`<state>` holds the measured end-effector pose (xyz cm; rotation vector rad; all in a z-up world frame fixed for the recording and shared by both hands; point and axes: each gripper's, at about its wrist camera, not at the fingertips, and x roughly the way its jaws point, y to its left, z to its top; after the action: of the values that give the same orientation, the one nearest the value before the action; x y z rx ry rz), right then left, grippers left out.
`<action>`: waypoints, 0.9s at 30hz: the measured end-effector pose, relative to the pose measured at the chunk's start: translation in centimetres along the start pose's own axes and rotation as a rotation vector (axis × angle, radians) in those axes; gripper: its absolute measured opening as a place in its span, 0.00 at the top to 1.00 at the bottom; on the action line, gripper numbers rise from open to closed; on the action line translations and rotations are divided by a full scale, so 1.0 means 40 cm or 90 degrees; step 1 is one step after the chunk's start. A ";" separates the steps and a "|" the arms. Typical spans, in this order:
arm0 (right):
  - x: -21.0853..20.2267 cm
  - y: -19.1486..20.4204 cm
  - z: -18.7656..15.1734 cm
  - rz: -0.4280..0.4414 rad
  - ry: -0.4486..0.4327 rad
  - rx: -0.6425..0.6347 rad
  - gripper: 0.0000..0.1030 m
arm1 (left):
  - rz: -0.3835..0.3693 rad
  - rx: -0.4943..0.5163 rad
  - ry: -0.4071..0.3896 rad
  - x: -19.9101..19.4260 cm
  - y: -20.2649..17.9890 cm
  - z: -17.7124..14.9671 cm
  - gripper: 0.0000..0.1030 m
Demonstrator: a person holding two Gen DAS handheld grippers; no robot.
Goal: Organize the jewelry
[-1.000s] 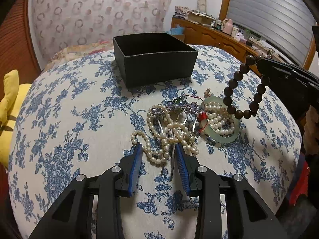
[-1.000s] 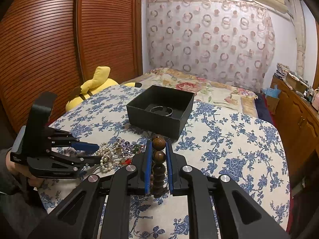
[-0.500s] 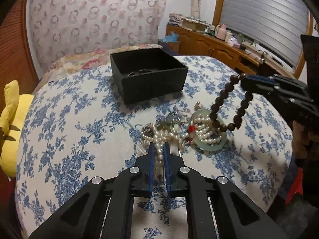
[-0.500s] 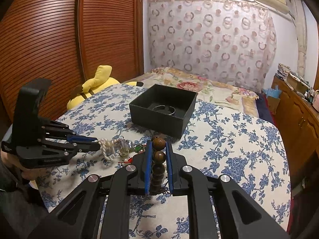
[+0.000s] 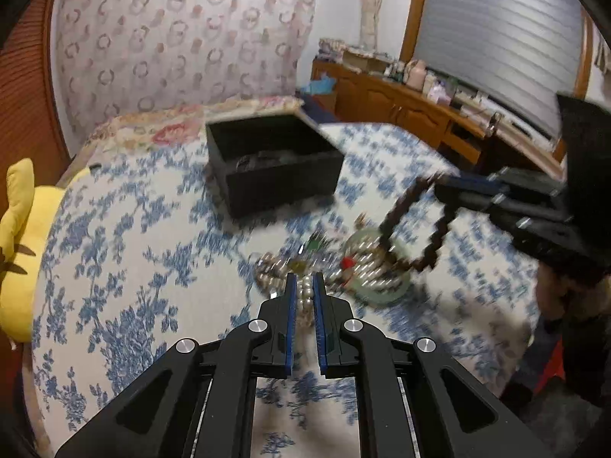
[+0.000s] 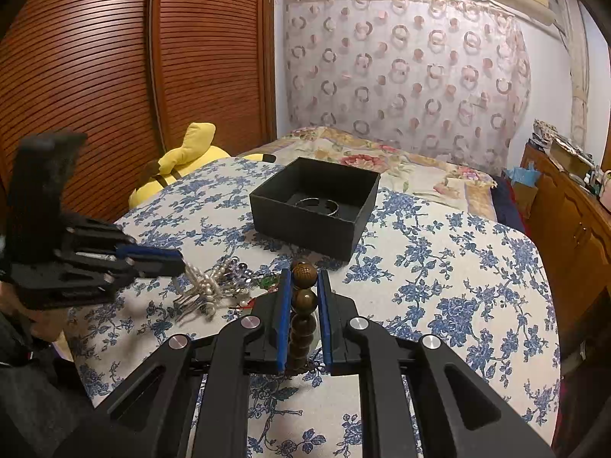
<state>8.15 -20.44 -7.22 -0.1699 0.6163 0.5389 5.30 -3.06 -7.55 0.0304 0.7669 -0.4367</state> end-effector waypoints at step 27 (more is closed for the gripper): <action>-0.027 0.000 0.022 -0.005 -0.018 0.003 0.85 | 0.004 0.004 -0.156 -0.212 -0.001 0.204 0.96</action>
<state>7.86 -20.62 -5.88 -0.1602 0.5891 0.5308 5.33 -1.45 4.11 -0.0145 0.5238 -0.4274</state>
